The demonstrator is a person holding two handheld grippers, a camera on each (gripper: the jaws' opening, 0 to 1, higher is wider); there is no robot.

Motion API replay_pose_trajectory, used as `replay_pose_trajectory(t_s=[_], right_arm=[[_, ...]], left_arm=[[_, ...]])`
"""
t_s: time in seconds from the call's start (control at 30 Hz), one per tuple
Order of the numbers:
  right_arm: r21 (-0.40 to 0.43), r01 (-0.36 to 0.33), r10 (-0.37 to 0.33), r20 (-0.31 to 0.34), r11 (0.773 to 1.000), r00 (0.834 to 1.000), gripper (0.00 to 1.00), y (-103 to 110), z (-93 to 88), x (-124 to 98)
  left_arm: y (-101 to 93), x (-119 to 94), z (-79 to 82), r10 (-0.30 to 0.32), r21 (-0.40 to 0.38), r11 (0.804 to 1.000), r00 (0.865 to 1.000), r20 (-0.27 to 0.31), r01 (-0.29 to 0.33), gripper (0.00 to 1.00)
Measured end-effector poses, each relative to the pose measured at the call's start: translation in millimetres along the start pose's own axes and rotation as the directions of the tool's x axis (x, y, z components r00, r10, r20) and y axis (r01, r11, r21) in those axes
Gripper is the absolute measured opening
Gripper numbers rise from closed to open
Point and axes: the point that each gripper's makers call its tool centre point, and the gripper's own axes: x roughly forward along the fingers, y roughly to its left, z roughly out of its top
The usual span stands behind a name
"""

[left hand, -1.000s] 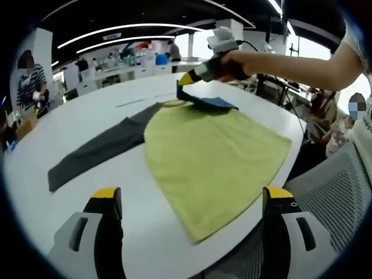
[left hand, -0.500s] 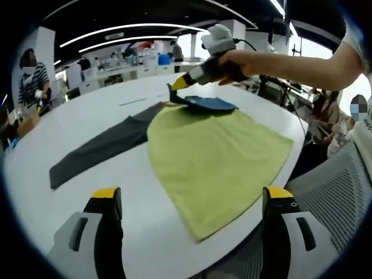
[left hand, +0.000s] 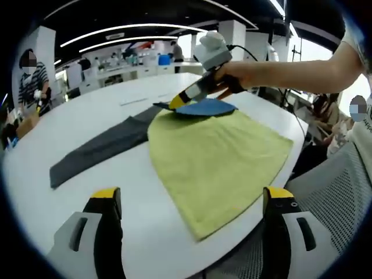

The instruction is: Fold the garment on the visible template until the final outline fits inside the template.

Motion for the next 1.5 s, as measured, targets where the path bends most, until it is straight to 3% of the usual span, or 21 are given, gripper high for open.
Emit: replay_pose_trajectory(t_s=[0.27,0.3,0.4,0.47,0.57,0.83,1.13,1.5], right_arm=[[0.025,-0.035,0.037,-0.063,0.999,0.997,0.0,11,-26.6,16],[0.058,-0.053,0.057,-0.071,0.997,0.996,0.0,15,-31.1,17],[0.116,-0.093,0.1,-0.057,0.989,0.993,0.0,22,-32.4,18],[0.095,-0.102,0.109,-0.067,0.99,0.992,0.0,25,-34.1,19],[0.065,-0.105,0.109,-0.062,0.992,0.992,0.15,29,-32.7,14],[0.04,-0.076,0.077,-0.009,0.996,0.997,0.5,11,-17.1,2],[0.045,-0.003,0.003,0.006,0.999,1.0,0.71,-18,-23.8,-24],[0.069,0.057,-0.057,-0.001,0.996,0.998,0.81,-59,-44.1,-62]], left_arm=[[1.7,-1,-2.8,0.001,-0.002,1.0,1.0,-0.001,-0.001,0.98],[1.8,-2,-2.8,-0.001,-0.005,1.0,1.0,0.002,0.001,0.99],[1.3,-2,-3.2,-0.003,-0.005,1.0,1.0,0.004,0.003,0.99],[0.3,-2,-2.9,-0.001,-0.006,1.0,1.0,0.004,0.002,0.99],[0.0,-3,-2.6,0.001,-0.007,1.0,1.0,0.004,-0.001,0.99],[0.8,-3,1.8,0.004,0.0,1.0,1.0,0.007,-0.004,0.99],[1.2,0,10.0,-0.006,-0.013,1.0,1.0,0.015,0.007,0.99],[12.7,8,19.1,-0.007,-0.019,1.0,1.0,0.022,0.007,0.99]])
